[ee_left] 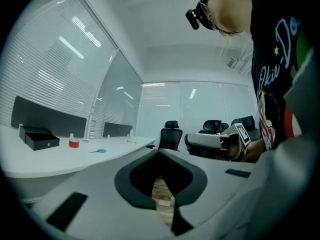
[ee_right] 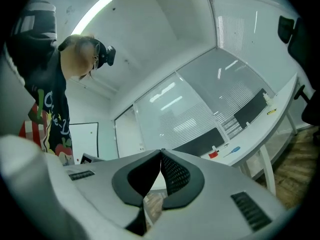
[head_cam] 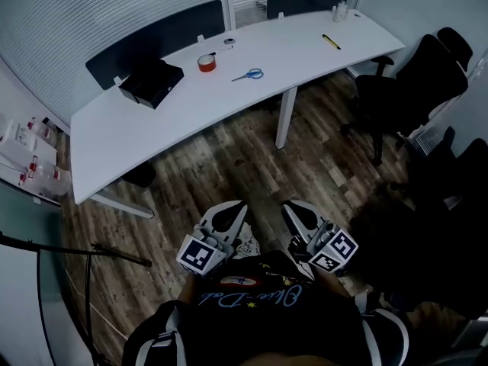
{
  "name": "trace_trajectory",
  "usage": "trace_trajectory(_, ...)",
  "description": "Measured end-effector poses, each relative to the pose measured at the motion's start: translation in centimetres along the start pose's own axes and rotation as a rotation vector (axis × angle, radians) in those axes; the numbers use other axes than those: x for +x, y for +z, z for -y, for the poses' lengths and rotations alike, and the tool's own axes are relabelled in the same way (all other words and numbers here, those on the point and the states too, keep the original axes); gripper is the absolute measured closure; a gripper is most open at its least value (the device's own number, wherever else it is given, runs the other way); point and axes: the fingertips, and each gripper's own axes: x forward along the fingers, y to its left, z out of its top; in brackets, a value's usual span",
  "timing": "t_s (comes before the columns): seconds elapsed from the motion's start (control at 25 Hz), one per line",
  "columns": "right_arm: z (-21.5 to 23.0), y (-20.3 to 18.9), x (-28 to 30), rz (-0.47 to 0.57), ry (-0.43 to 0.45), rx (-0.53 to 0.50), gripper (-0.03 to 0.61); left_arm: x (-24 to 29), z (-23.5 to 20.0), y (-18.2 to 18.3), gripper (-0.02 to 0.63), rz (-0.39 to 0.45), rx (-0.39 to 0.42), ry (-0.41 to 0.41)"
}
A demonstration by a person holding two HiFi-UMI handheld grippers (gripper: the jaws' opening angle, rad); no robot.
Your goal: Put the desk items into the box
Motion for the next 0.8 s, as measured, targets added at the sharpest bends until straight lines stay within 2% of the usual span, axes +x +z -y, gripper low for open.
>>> trace_trajectory(0.16, 1.8, 1.2, 1.8, 0.029, -0.016, -0.001, 0.563, 2.4, -3.0, -0.7, 0.623, 0.004, -0.022, -0.026)
trace_trajectory(0.32, 4.1, 0.6, 3.0, -0.02, -0.046, 0.005, 0.56, 3.9, -4.8, 0.4, 0.623, 0.02, -0.038, -0.033)
trace_trajectory(0.44, 4.9, 0.4, 4.4, -0.035, -0.036, 0.013, 0.557, 3.9, -5.7, -0.3, 0.623, -0.01, -0.02, -0.038)
trace_trajectory(0.64, 5.4, -0.5, 5.8, -0.066, -0.007, 0.018, 0.557, 3.4, -7.2, -2.0, 0.621, -0.045, -0.06, 0.015)
trace_trajectory(0.8, 6.5, -0.8, 5.3, -0.078, -0.032, 0.032, 0.557, 4.0, -7.7, -2.9, 0.621, -0.075, -0.083, 0.034)
